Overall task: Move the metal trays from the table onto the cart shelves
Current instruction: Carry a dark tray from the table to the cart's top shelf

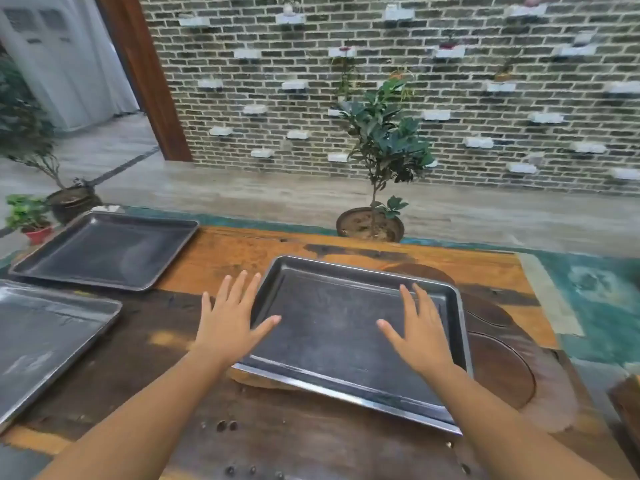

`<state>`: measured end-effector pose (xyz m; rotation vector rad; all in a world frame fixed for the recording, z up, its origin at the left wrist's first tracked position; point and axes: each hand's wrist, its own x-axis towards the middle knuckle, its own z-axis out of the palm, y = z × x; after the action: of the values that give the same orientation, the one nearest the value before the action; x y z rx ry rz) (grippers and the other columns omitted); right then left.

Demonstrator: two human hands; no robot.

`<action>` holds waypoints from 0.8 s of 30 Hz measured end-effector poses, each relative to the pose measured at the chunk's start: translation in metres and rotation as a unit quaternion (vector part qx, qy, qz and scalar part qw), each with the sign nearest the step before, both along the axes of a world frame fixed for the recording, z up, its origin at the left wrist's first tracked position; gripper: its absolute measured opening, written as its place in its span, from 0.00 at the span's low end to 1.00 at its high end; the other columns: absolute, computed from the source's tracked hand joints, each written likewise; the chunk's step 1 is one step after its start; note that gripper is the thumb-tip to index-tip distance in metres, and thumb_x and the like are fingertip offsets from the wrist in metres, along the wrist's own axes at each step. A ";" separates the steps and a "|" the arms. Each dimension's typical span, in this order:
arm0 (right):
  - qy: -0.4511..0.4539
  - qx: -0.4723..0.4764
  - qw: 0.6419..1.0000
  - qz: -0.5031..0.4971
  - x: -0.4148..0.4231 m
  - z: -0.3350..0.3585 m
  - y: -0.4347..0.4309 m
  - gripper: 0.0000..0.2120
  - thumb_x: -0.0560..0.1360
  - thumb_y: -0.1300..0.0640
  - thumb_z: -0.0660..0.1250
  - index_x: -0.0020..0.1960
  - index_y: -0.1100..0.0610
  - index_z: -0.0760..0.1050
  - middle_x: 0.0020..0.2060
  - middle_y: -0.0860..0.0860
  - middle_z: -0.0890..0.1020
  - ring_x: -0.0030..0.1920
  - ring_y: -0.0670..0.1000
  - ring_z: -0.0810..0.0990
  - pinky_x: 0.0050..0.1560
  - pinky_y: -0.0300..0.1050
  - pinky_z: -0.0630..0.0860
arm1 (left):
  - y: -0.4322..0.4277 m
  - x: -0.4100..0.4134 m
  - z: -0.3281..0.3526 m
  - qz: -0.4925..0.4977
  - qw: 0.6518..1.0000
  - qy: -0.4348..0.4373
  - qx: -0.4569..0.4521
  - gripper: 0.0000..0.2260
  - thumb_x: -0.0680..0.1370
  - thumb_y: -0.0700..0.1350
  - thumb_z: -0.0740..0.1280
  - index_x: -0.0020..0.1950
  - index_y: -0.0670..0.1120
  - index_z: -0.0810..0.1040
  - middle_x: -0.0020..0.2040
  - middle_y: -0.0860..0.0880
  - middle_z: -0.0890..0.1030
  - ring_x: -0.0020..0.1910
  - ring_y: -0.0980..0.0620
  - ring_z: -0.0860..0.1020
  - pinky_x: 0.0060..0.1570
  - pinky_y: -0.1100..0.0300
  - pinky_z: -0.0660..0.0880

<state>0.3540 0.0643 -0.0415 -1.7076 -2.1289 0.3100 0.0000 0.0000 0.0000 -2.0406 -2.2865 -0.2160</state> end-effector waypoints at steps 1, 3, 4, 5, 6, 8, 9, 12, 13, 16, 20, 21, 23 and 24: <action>0.006 -0.018 1.000 -0.008 0.004 -0.004 0.007 0.44 0.71 0.25 0.46 0.79 0.48 0.45 0.79 0.51 0.49 0.79 0.54 0.46 0.77 0.54 0.49 | 0.010 0.001 -0.004 -0.001 1.000 -0.003 -0.022 0.42 0.70 0.78 0.40 0.79 0.58 0.40 0.81 0.53 0.48 0.80 0.47 0.46 0.74 0.36 0.52; -0.003 -0.028 0.999 -0.032 0.013 -0.014 0.019 0.44 0.71 0.25 0.47 0.79 0.49 0.45 0.79 0.51 0.48 0.79 0.54 0.46 0.77 0.54 0.49 | 0.030 0.003 -0.015 -0.003 1.000 0.010 -0.025 0.42 0.70 0.78 0.40 0.79 0.58 0.40 0.81 0.53 0.47 0.80 0.47 0.46 0.74 0.36 0.52; -0.005 -0.037 0.999 -0.039 0.018 -0.020 0.022 0.44 0.71 0.26 0.48 0.79 0.49 0.45 0.79 0.51 0.48 0.79 0.54 0.46 0.77 0.54 0.49 | 0.039 0.002 -0.022 -0.002 1.000 0.006 -0.026 0.42 0.70 0.77 0.40 0.79 0.58 0.41 0.81 0.53 0.48 0.80 0.47 0.47 0.74 0.36 0.52; -0.009 -0.044 0.998 -0.047 0.022 -0.026 0.025 0.44 0.72 0.27 0.48 0.79 0.50 0.45 0.79 0.51 0.49 0.79 0.54 0.46 0.78 0.54 0.50 | 0.047 0.002 -0.027 -0.002 0.999 0.002 -0.033 0.42 0.70 0.77 0.41 0.80 0.57 0.42 0.81 0.52 0.48 0.80 0.47 0.47 0.74 0.36 0.52; -0.013 -0.048 0.997 -0.053 0.025 -0.030 0.027 0.44 0.72 0.27 0.49 0.79 0.50 0.45 0.79 0.52 0.49 0.79 0.54 0.46 0.78 0.54 0.50 | 0.053 0.002 -0.033 -0.004 0.999 -0.003 -0.041 0.42 0.71 0.77 0.42 0.80 0.57 0.42 0.81 0.53 0.48 0.80 0.47 0.47 0.74 0.36 0.53; -0.017 -0.059 0.996 -0.068 0.032 -0.039 0.031 0.44 0.72 0.28 0.49 0.80 0.51 0.45 0.79 0.53 0.49 0.79 0.54 0.46 0.78 0.54 0.49 | 0.067 -0.001 -0.045 -0.008 0.998 -0.012 -0.061 0.41 0.72 0.76 0.45 0.80 0.57 0.43 0.81 0.53 0.47 0.80 0.47 0.47 0.73 0.35 0.53; -0.018 -0.068 0.995 -0.077 0.036 -0.042 0.034 0.45 0.72 0.28 0.49 0.80 0.51 0.45 0.79 0.53 0.49 0.79 0.55 0.46 0.78 0.54 0.50 | 0.074 -0.004 -0.051 -0.008 0.998 -0.020 -0.066 0.41 0.72 0.76 0.45 0.80 0.57 0.43 0.81 0.53 0.48 0.80 0.47 0.47 0.73 0.35 0.53; -0.042 -0.086 0.990 -0.105 0.048 -0.055 0.040 0.45 0.71 0.28 0.50 0.79 0.53 0.48 0.79 0.55 0.51 0.78 0.56 0.49 0.77 0.53 0.51 | 0.094 -0.016 -0.072 0.003 0.995 -0.051 -0.090 0.41 0.72 0.76 0.46 0.80 0.57 0.45 0.81 0.53 0.49 0.80 0.47 0.48 0.73 0.35 0.53; -0.052 -0.089 0.988 -0.117 0.053 -0.060 0.041 0.45 0.72 0.29 0.51 0.79 0.54 0.49 0.79 0.56 0.52 0.78 0.56 0.50 0.77 0.54 0.52 | 0.101 -0.022 -0.079 0.008 0.993 -0.061 -0.098 0.41 0.72 0.76 0.47 0.80 0.57 0.46 0.81 0.53 0.49 0.80 0.47 0.48 0.73 0.35 0.53; -0.064 -0.097 0.981 -0.158 0.069 -0.074 0.043 0.43 0.73 0.32 0.58 0.78 0.57 0.53 0.77 0.59 0.57 0.77 0.59 0.54 0.76 0.56 0.57 | 0.118 -0.040 -0.101 0.024 0.989 -0.078 -0.124 0.41 0.72 0.75 0.50 0.80 0.56 0.47 0.81 0.53 0.50 0.79 0.47 0.50 0.72 0.34 0.57; -0.080 -0.128 0.969 -0.195 0.092 -0.097 0.045 0.42 0.72 0.39 0.68 0.76 0.61 0.58 0.74 0.64 0.61 0.75 0.63 0.58 0.73 0.60 0.61 | 0.136 -0.063 -0.131 0.052 0.981 -0.123 -0.143 0.41 0.71 0.74 0.53 0.79 0.57 0.48 0.80 0.50 0.54 0.78 0.45 0.54 0.69 0.36 0.63; -0.081 -0.138 0.964 -0.211 0.098 -0.103 0.046 0.42 0.72 0.39 0.68 0.76 0.61 0.58 0.74 0.64 0.60 0.75 0.63 0.57 0.74 0.60 0.60 | 0.141 -0.069 -0.138 0.067 0.976 -0.140 -0.150 0.41 0.71 0.74 0.54 0.79 0.57 0.48 0.80 0.49 0.54 0.78 0.44 0.55 0.70 0.36 0.64; -0.077 -0.163 0.954 -0.240 0.107 -0.116 0.048 0.43 0.72 0.38 0.68 0.76 0.60 0.57 0.75 0.62 0.59 0.76 0.62 0.56 0.74 0.60 0.60 | 0.147 -0.078 -0.153 0.092 0.969 -0.159 -0.165 0.43 0.71 0.74 0.56 0.79 0.56 0.49 0.80 0.49 0.54 0.78 0.43 0.55 0.71 0.37 0.63; -0.072 -0.172 0.949 -0.253 0.110 -0.122 0.048 0.43 0.72 0.37 0.68 0.76 0.59 0.57 0.75 0.61 0.59 0.76 0.62 0.56 0.74 0.59 0.60 | 0.149 -0.081 -0.159 0.105 0.966 -0.167 -0.170 0.44 0.70 0.74 0.57 0.79 0.54 0.49 0.80 0.48 0.54 0.78 0.44 0.55 0.71 0.37 0.62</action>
<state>0.4642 0.1123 -0.1631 -2.4670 -1.7075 0.4327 -0.0807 0.1487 -0.1594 -2.0088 -2.9045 -0.1760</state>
